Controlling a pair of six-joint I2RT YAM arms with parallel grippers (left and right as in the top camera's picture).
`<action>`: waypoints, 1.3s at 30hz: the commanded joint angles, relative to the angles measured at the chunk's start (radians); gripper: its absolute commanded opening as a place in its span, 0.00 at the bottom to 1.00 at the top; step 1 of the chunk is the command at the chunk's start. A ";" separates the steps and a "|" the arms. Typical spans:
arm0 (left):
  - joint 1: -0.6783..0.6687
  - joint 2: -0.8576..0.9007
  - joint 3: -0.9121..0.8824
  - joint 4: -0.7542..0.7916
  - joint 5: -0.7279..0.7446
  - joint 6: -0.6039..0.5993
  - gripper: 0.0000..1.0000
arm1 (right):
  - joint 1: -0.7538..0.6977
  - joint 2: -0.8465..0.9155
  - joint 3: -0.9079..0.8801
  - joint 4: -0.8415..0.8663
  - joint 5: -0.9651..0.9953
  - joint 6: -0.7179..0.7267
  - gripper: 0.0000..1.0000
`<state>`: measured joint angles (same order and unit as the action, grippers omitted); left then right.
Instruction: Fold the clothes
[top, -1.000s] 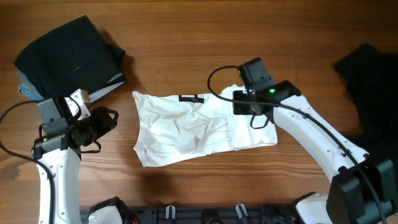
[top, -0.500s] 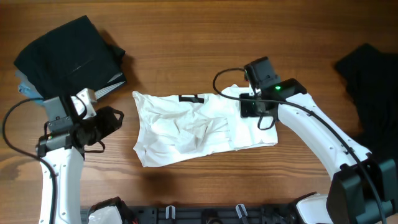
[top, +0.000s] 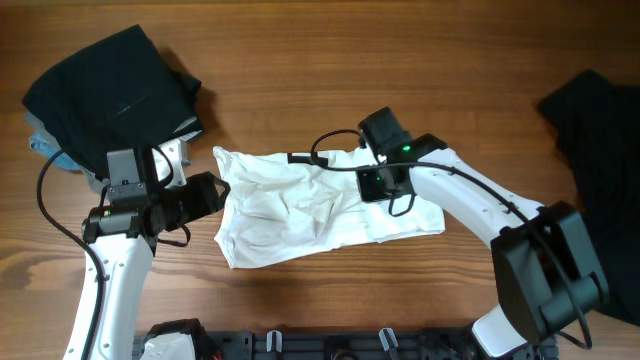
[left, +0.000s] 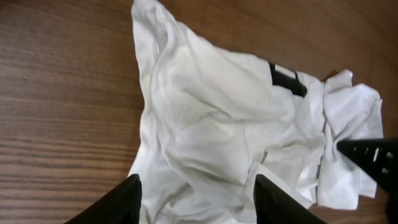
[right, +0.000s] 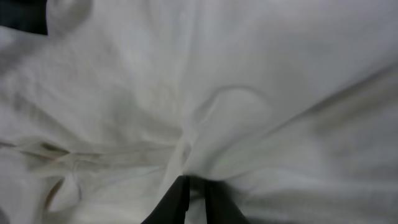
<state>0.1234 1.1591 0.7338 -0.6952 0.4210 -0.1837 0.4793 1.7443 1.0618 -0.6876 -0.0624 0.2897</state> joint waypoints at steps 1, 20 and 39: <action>-0.010 0.006 0.000 -0.013 0.008 0.019 0.60 | -0.040 -0.095 0.074 -0.061 0.039 -0.006 0.19; -0.011 0.251 0.000 0.046 0.021 0.020 0.70 | -0.047 -0.048 -0.151 0.048 -0.199 -0.021 0.16; -0.286 0.675 0.000 0.162 0.023 0.098 0.73 | -0.047 -0.040 -0.151 0.054 -0.198 -0.027 0.15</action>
<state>-0.0883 1.6920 0.8143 -0.5179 0.5125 -0.1337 0.4301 1.6905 0.9176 -0.6380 -0.2436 0.2817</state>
